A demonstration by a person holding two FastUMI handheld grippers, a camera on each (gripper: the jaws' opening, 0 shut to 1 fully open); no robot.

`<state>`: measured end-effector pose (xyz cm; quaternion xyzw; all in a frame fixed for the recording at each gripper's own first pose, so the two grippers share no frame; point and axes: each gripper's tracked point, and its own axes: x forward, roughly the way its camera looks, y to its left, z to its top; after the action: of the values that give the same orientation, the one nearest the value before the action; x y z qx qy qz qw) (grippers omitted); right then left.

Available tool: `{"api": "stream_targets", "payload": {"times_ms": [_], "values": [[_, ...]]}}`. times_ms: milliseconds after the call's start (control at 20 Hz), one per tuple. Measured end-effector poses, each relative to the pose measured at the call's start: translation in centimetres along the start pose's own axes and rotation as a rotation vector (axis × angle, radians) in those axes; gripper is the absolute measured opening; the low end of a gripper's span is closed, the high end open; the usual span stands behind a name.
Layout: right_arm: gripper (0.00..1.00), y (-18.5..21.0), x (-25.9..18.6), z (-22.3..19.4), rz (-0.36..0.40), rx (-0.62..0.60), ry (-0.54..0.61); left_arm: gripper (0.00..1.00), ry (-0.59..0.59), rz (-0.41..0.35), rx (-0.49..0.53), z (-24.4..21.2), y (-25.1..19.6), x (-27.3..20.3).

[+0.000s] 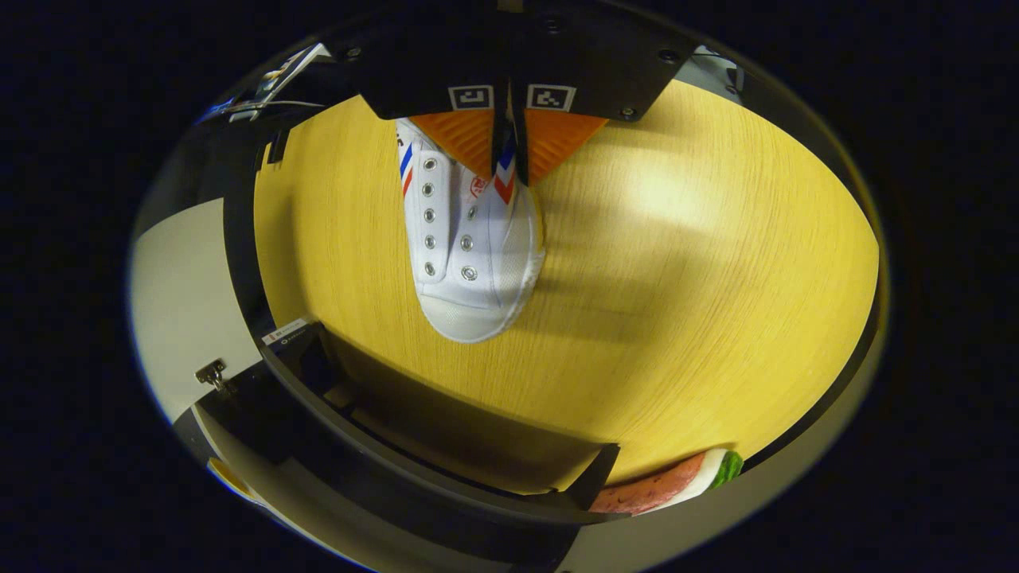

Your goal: Grab one shoe with the right hand and put it into the shoe cabinet, grab the other shoe with the left hand and put it into the shoe cabinet; then close the right door with the right hand and the left door with the left hand.

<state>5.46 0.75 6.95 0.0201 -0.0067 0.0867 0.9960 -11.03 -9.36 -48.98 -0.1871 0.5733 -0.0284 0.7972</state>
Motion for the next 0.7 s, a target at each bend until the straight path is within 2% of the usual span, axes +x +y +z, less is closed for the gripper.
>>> {"api": "stream_targets", "payload": {"times_ms": [150, 200, 250, 400, 450, 500, 700], "values": [[0.41, -0.4, -0.2, 0.1, -0.010, 0.004, -0.005, 0.01, -0.073, -0.034, 0.058, 2.3, -0.6, -1.3], [0.32, -0.6, -0.4, 0.1, -0.015, 0.007, -0.005, 0.01, -0.096, -0.054, 0.069, 3.5, -0.5, -2.4], [0.41, -0.7, -0.6, 0.1, -0.019, 0.010, -0.006, 0.01, -0.130, -0.067, 0.084, 4.8, -0.4, -3.8], [0.41, -1.5, -1.3, -0.1, -0.035, 0.018, -0.010, 0.01, -0.257, -0.098, 0.134, 8.5, -0.2, -8.2], [0.32, -1.6, -1.6, -0.1, -0.038, 0.024, -0.010, 0.01, -0.304, -0.109, 0.154, 10.3, -0.4, -9.9], [0.41, -1.7, -1.9, -0.2, -0.040, 0.032, -0.010, 0.01, -0.349, -0.118, 0.174, 12.0, -0.6, -11.6], [0.41, -2.7, -3.2, -0.7, -0.062, 0.061, -0.007, 0.01, -0.521, -0.189, 0.221, 14.2, -0.9, -18.2]]}}
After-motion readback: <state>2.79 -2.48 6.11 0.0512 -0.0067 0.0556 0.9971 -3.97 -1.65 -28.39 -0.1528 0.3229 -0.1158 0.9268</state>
